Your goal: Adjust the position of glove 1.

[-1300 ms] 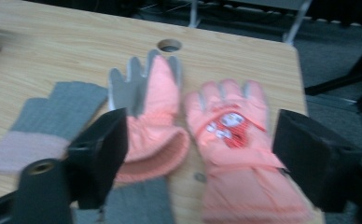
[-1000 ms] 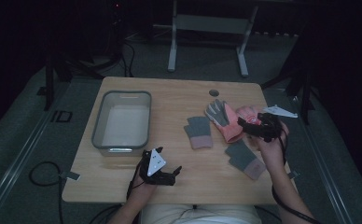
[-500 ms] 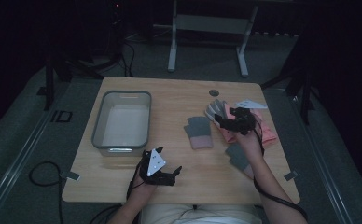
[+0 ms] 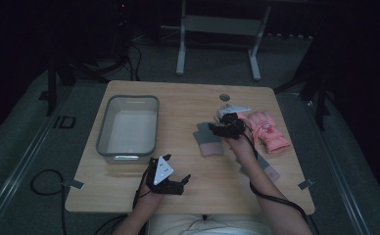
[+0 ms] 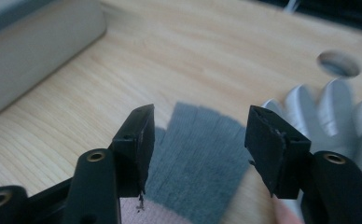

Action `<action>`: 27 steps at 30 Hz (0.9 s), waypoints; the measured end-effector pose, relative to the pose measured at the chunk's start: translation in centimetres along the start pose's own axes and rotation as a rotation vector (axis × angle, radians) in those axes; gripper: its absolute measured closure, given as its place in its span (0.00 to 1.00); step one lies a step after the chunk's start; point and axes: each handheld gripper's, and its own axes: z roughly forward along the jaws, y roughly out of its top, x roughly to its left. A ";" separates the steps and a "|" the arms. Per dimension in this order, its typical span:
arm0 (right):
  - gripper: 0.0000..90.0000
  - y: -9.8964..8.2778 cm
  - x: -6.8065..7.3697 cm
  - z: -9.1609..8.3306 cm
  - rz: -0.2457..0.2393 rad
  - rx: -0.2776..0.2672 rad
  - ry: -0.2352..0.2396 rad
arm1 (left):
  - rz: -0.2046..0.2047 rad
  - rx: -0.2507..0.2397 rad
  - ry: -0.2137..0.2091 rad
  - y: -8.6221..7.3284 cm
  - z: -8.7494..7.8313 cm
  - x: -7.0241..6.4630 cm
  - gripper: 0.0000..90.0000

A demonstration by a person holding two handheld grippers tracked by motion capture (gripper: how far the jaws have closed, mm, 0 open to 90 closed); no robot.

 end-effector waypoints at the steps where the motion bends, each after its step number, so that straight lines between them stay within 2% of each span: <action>1: 0.50 -0.1 0.0 0.5 0.004 0.010 0.008 | -0.001 0.000 -0.001 0.0 0.0 0.0 0.02; 6: 0.54 -0.5 0.0 1.9 -0.006 0.041 0.023 | -0.012 -0.002 -0.004 0.0 0.0 0.1 0.02; 7: 0.57 -0.8 0.0 2.6 -0.012 0.061 0.027 | -0.013 -0.001 -0.004 0.0 0.0 0.2 0.02; 11: 0.59 -1.1 0.2 3.4 -0.024 0.087 0.023 | -0.010 -0.003 -0.004 0.0 0.0 0.1 0.02; 12: 0.59 -1.3 0.4 3.9 -0.048 0.097 -0.001 | -0.008 -0.001 -0.003 0.0 0.0 0.1 0.02; 16: 0.59 -1.5 0.4 4.5 -0.056 0.118 -0.007 | -0.010 -0.003 0.000 0.0 0.0 0.1 0.02; 19: 0.61 -2.3 0.3 5.4 -0.095 0.173 -0.030 | -0.015 -0.005 -0.002 0.0 0.0 0.1 0.02; 22: 0.61 -2.8 0.1 5.8 -0.086 0.170 -0.006 | -0.016 -0.004 -0.003 0.0 -0.1 0.2 0.02; 23: 0.62 -2.8 -0.1 5.8 -0.066 0.173 0.005 | -0.016 -0.005 -0.002 0.0 0.0 0.1 0.02; 27: 0.80 -2.6 -0.3 5.8 -0.041 0.187 0.017 | -0.015 -0.004 -0.002 0.0 -0.1 0.2 0.02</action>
